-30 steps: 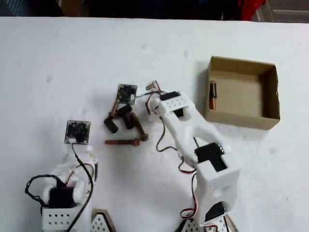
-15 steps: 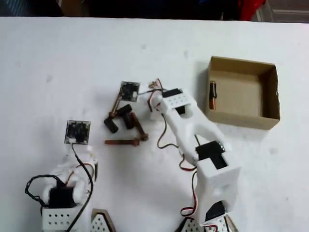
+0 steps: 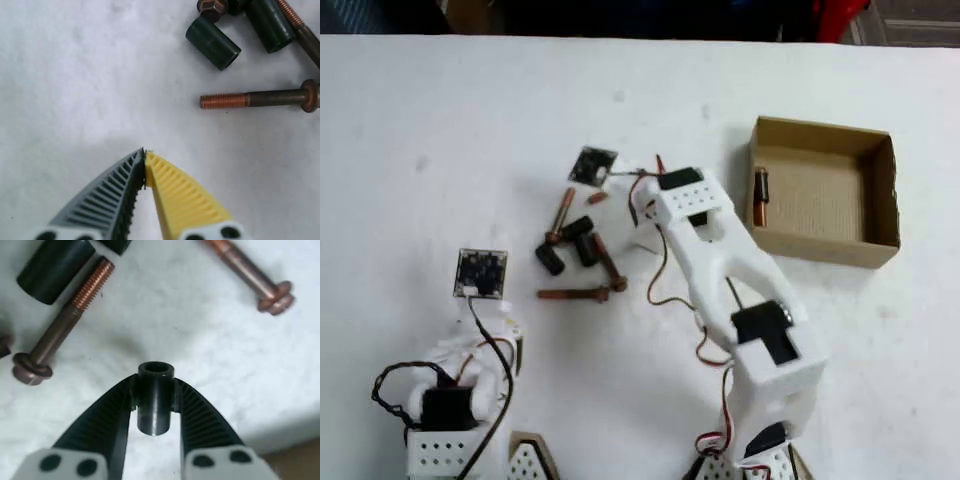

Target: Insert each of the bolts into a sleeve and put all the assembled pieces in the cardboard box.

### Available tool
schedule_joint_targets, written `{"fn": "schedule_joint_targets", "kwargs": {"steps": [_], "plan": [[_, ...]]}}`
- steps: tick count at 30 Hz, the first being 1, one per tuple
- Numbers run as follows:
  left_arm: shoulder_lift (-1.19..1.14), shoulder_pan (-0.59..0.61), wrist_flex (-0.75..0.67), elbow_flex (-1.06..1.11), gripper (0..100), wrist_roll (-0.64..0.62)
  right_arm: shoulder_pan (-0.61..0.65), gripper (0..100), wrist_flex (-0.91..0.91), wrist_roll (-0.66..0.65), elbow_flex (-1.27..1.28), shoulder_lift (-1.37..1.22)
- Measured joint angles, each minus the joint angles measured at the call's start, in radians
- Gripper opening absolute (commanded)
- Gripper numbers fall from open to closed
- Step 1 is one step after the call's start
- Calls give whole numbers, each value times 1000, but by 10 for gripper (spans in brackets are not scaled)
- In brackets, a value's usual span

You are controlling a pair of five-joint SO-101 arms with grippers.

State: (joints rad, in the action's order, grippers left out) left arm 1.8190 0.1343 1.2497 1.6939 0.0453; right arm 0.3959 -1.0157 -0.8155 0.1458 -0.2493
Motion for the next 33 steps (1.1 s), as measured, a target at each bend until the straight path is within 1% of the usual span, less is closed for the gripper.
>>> {"fn": "schedule_joint_targets", "kwargs": {"steps": [7,17,22,25,29,33], "plan": [[0,0,0,0,23,0,26,16,-141,170,0,230],[0,0,0,0,23,0,28,16,-379,288,0,657],[0,0,0,0,23,0,26,16,-505,351,0,772],[0,0,0,0,23,0,28,16,-523,362,40,824],[0,0,0,0,23,0,28,16,-512,364,157,901],[0,0,0,0,23,0,28,16,-413,364,325,980]]}}
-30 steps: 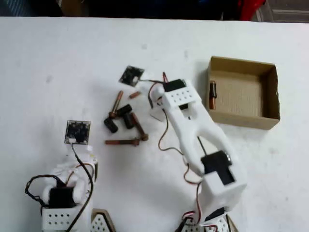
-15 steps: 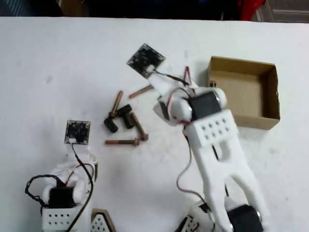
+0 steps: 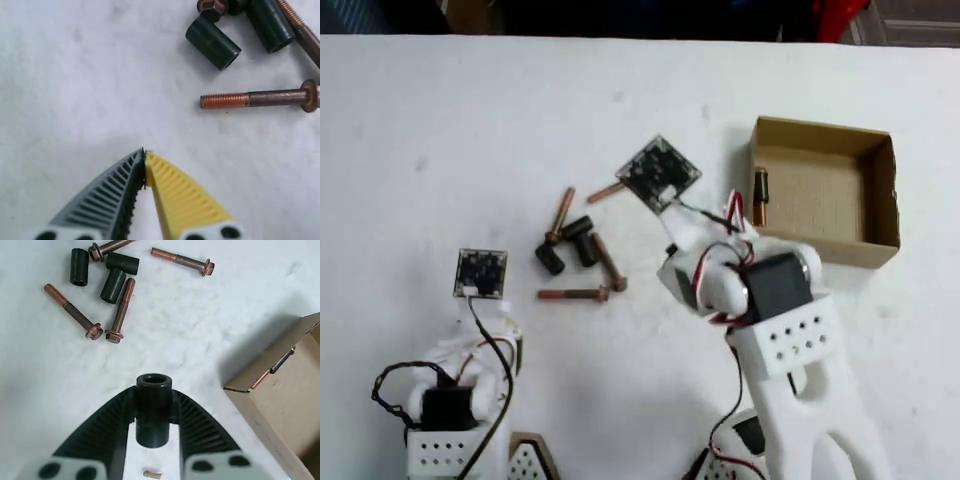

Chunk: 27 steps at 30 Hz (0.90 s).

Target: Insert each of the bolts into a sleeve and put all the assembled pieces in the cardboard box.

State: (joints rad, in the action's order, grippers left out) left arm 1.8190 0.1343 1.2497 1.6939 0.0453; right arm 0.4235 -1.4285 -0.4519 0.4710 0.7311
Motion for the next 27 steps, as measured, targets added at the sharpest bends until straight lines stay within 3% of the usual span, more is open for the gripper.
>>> {"fn": "schedule_joint_targets", "kwargs": {"steps": [8,15,20,27], "plan": [[0,0,0,0,23,0,-3,16,322,0,376,29],[0,0,0,0,23,0,-117,17,565,0,597,29],[0,0,0,0,23,0,-121,17,598,-21,598,-35],[0,0,0,0,23,0,-121,17,603,-21,431,-358]]}}
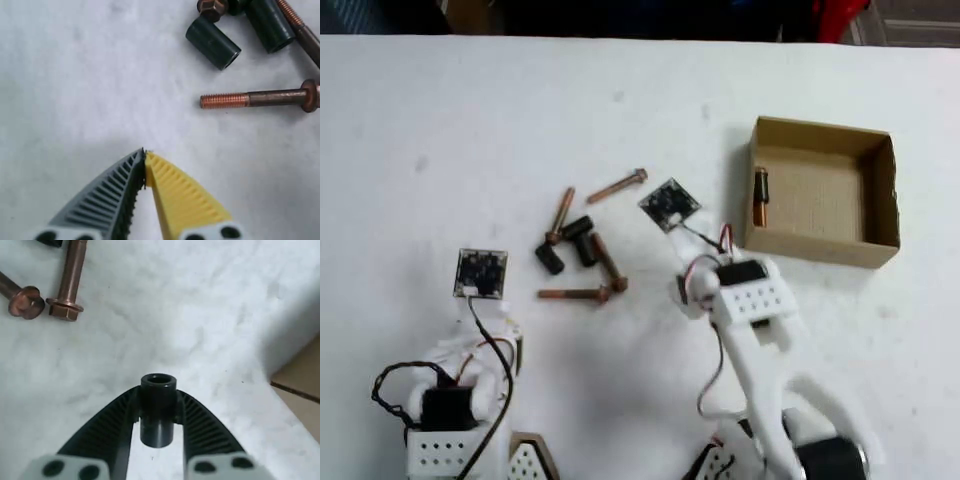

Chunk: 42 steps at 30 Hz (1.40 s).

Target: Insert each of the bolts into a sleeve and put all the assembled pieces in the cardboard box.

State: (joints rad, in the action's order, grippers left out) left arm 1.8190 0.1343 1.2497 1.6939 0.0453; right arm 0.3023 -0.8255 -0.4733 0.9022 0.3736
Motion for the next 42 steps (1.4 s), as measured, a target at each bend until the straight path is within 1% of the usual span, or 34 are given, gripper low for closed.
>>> {"fn": "schedule_joint_targets", "kwargs": {"steps": [6,9,13,15,22,26,29,36,39,42], "plan": [[0,0,0,0,23,0,9,18,49,-8,-112,-250],[0,0,0,0,23,0,9,22,49,-9,-150,-316],[0,0,0,0,23,0,9,93,49,-44,-160,-325],[0,0,0,0,23,0,14,112,49,-55,-160,-325],[0,0,0,0,23,0,15,116,49,-68,-161,-334],[0,0,0,0,23,0,15,116,38,-121,-161,-334],[0,0,0,0,23,0,15,116,35,-137,-164,-334],[0,0,0,0,23,0,15,116,31,-143,-164,-334],[0,0,0,0,23,0,15,117,29,-190,-164,-334],[0,0,0,0,23,0,15,105,29,-210,-164,-334]]}}
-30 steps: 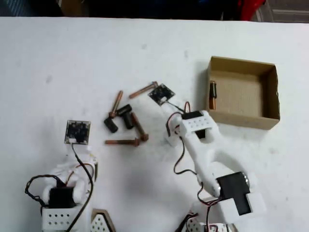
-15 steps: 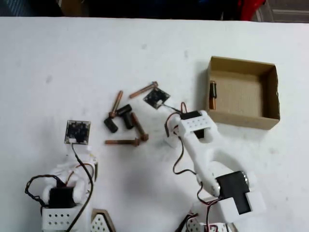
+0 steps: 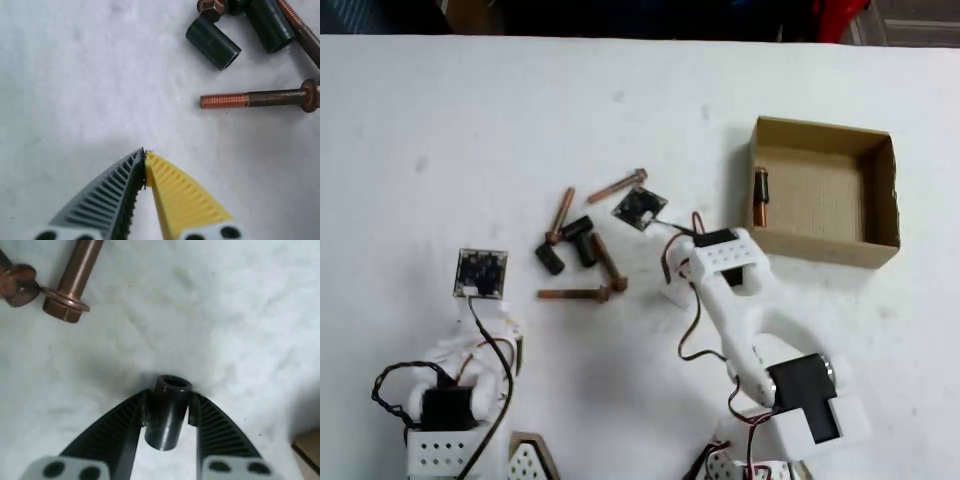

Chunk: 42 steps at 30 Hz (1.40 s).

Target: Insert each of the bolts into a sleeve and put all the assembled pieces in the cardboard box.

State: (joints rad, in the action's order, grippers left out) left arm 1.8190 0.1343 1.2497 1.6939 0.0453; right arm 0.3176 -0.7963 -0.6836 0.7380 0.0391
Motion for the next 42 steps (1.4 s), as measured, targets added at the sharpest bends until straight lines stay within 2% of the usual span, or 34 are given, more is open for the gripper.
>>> {"fn": "schedule_joint_targets", "kwargs": {"steps": [4,12,16,26,33,42], "plan": [[0,0,0,0,23,0,0,10,2,-5,3,0],[0,0,0,0,22,0,-8,16,9,-5,3,3],[0,0,-25,0,23,0,-6,16,-6,58,11,72],[0,0,-54,0,23,0,-6,16,-253,169,12,572],[0,0,-55,0,22,0,-5,16,-414,196,12,968],[0,0,-57,0,23,31,-5,16,-468,239,98,1197]]}}
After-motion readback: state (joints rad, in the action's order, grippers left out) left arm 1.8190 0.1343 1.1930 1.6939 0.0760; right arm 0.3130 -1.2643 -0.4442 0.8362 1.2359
